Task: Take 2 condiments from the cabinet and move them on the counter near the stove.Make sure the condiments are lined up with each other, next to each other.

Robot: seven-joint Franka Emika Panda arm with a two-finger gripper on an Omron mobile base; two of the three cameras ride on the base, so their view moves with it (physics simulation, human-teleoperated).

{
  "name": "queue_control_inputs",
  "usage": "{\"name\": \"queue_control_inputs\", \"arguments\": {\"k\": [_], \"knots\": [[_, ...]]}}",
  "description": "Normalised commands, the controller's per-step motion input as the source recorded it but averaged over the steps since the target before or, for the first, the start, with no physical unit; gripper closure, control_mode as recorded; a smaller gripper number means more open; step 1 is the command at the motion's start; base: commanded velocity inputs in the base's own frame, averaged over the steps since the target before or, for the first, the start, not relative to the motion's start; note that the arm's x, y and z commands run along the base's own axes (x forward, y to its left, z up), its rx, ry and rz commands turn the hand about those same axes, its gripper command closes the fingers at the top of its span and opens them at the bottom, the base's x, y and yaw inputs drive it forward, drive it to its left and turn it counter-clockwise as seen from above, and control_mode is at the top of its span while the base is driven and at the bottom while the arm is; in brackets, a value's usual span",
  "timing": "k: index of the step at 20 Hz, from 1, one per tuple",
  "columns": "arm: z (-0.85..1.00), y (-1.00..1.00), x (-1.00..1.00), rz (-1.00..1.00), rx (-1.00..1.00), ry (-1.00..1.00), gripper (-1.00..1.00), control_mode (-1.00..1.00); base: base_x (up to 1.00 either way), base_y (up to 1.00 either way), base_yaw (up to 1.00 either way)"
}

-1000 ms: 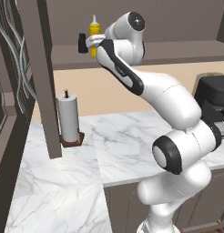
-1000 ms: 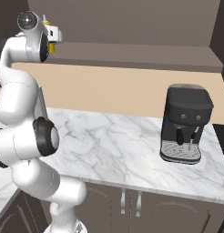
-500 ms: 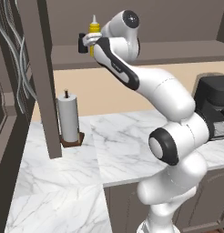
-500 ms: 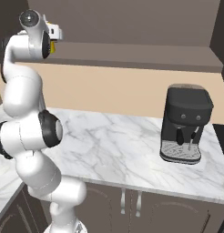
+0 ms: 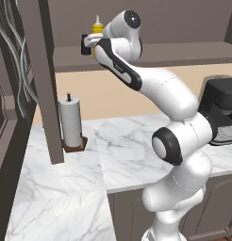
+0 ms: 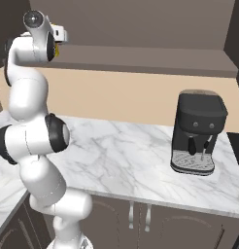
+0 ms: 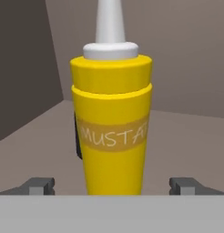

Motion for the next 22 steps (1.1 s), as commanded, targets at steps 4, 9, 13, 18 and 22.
{"name": "queue_control_inputs", "arguments": {"k": [4,9,13,18,22], "knots": [[-0.08,0.04,0.13,0.00,0.00,0.00,-1.00,-1.00,0.00,0.00,0.00],[-0.04,0.01,0.06,0.00,0.00,0.00,-1.00,-1.00,0.00,0.00,0.00],[0.00,0.00,0.00,0.00,0.00,0.00,-1.00,-1.00,0.00,0.00,0.00],[-0.01,0.00,0.02,0.00,0.00,0.00,-1.00,-1.00,0.00,0.00,0.00],[-0.05,0.00,0.09,0.00,0.00,0.00,-1.00,-1.00,0.00,0.00,0.00]]}}
